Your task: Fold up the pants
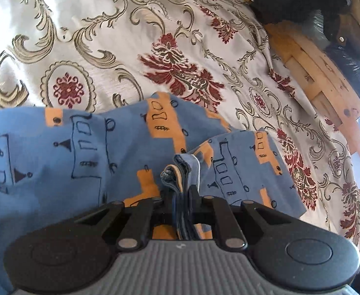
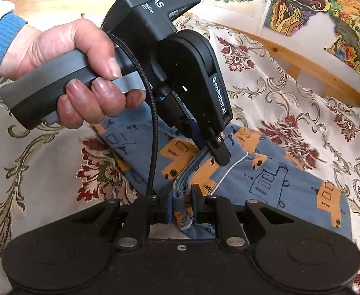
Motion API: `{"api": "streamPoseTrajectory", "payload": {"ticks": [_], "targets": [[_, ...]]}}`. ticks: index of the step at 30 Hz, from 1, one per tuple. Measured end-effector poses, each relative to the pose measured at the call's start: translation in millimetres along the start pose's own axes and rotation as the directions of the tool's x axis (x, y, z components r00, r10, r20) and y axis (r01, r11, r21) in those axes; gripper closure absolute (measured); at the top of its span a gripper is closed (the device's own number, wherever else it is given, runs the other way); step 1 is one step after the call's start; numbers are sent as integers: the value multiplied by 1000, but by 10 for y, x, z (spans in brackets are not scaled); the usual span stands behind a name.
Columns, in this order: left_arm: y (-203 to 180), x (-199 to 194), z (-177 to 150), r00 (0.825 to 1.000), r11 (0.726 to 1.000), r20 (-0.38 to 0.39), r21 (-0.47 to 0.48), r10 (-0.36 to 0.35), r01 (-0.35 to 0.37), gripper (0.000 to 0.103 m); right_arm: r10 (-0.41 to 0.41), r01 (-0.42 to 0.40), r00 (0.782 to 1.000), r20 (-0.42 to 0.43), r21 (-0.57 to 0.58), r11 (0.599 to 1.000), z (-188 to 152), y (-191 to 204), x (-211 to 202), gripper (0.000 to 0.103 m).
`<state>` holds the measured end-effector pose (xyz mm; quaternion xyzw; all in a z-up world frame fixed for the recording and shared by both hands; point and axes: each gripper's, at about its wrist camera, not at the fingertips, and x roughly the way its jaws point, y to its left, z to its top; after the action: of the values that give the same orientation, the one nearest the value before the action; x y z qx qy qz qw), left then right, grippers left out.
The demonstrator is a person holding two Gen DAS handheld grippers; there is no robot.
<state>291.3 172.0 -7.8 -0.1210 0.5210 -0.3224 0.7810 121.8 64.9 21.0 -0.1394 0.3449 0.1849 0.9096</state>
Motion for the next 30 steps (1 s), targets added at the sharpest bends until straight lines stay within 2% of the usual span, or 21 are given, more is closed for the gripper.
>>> {"api": "streamPoseTrajectory", "payload": {"ticks": [4,7,9,10,11,12,13,14,16,18,21,23,25,26,27,28,30], "targets": [[2,6,8,1000,1000,-6,4,6,-6,90,1,0,1000,3,0,1000,-8,22,14,84],[-6,-30,14,1000,1000,-10,-4,18,-18,85,5,-5,1000,8,-5,1000,-12,37,7,75],[1,-110,1,1000,1000,9,-16,27,-27,73,11,-11,1000,14,-2,1000,-3,4,-34,53],[-2,-163,-15,999,999,26,-18,39,-39,63,10,-10,1000,20,2,1000,-2,-27,-79,47],[-12,-225,-37,997,999,52,-16,52,-51,46,9,-9,999,31,11,1000,-8,-68,-143,33],[-25,-288,-61,994,998,82,-18,66,-65,36,8,-9,999,40,19,1000,-17,-112,-210,19],[-46,-363,-100,988,996,123,-28,90,-87,22,-1,-1,999,52,25,1000,-30,-174,-284,12],[-72,-416,-125,982,994,156,-37,109,-105,14,-28,26,997,66,30,999,-57,-243,-379,2],[-160,-511,-186,967,990,213,-50,137,-129,9,-83,82,994,75,23,996,-99,-351,-511,1],[-298,-573,-244,944,981,266,-63,194,-183,3,-145,145,987,65,3,989,-134,-475,-621,1],[-565,-620,-310,892,959,355,-53,279,-279,0,-266,268,961,81,-7,964,-178,-704,-770,1],[-734,-562,-347,849,929,387,-56,358,-366,0,-364,366,927,95,-7,930,-197,-880,-791,1],[-869,-432,-354,802,888,400,-71,443,-455,0,-454,456,886,93,-2,890,-196,-1089,-694,1],[-907,-356,-352,772,860,400,-88,493,-503,0,-490,492,866,97,6,871,-205,-1198,-612,1],[-924,-279,-340,747,835,396,-112,534,-538,0,-511,513,854,96,10,859,-217,-1298,-522,1],[-920,-196,-323,736,822,386,-123,556,-556,0,-519,520,850,89,9,854,-227,-1395,-410,1],[-866,-78,-303,738,812,361,-114,570,-572,0,-504,507,859,88,-10,862,-255,-1541,-208,1]]}}
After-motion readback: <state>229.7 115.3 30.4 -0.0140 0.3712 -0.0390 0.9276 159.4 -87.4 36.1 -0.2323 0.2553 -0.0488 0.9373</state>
